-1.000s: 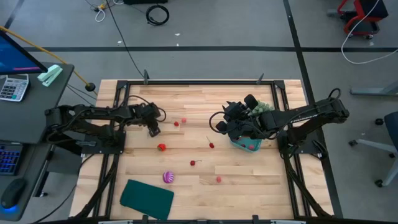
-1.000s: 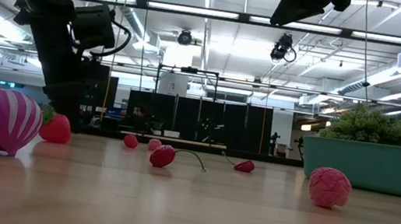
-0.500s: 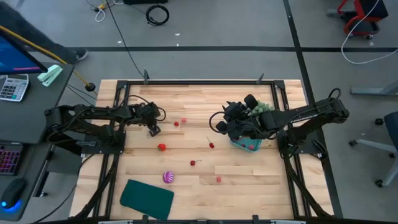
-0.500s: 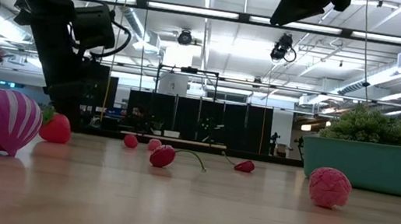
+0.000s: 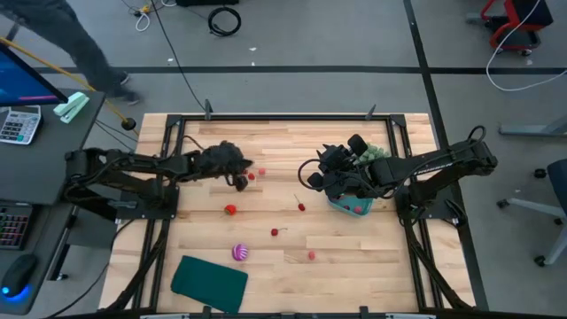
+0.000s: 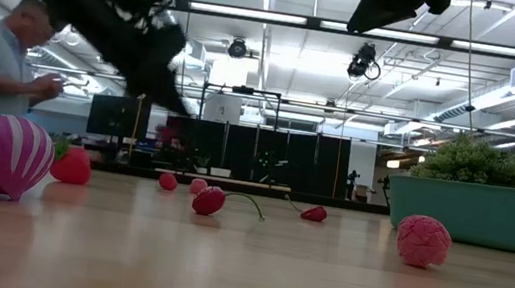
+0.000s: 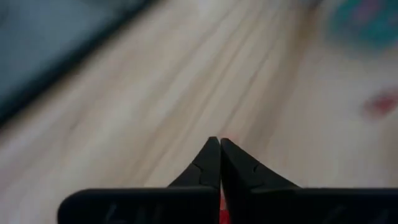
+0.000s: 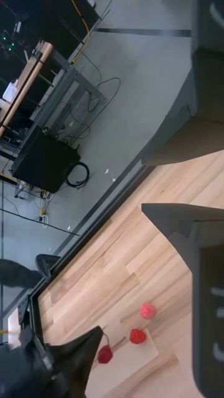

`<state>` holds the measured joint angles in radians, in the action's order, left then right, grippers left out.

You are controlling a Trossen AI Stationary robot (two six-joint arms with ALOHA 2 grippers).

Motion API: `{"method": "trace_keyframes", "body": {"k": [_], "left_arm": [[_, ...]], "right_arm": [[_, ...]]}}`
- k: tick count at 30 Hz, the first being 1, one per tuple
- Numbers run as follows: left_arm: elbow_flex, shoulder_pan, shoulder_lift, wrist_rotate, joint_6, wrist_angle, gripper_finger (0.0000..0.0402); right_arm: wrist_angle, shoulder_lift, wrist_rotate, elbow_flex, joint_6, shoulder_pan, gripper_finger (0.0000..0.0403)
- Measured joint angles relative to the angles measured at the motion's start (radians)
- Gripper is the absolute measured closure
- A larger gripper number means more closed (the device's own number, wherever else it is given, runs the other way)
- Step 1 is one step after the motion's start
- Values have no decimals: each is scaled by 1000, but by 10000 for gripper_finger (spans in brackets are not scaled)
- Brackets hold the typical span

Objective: Pick and placing Produce into tupperware
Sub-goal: Put the cherry into the green bin

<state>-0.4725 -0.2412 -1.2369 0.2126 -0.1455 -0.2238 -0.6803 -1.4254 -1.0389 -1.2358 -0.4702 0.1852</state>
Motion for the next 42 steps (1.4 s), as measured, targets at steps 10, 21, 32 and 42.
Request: {"method": "trace_keyframes", "body": {"k": [10,21,32,42], "left_arm": [[-104,126,-82,-178,18,-418,399],[-492,203,-576,-257,111,-473,398],[-867,232,-919,-355,132,-460,397],[-1059,212,-1027,-383,142,-402,397]], "right_arm": [[5,0,-1,0,0,0,286],[0,0,-43,0,-7,-27,286],[-676,93,89,0,-513,11,293],[-775,123,211,32,-845,277,296]]}}
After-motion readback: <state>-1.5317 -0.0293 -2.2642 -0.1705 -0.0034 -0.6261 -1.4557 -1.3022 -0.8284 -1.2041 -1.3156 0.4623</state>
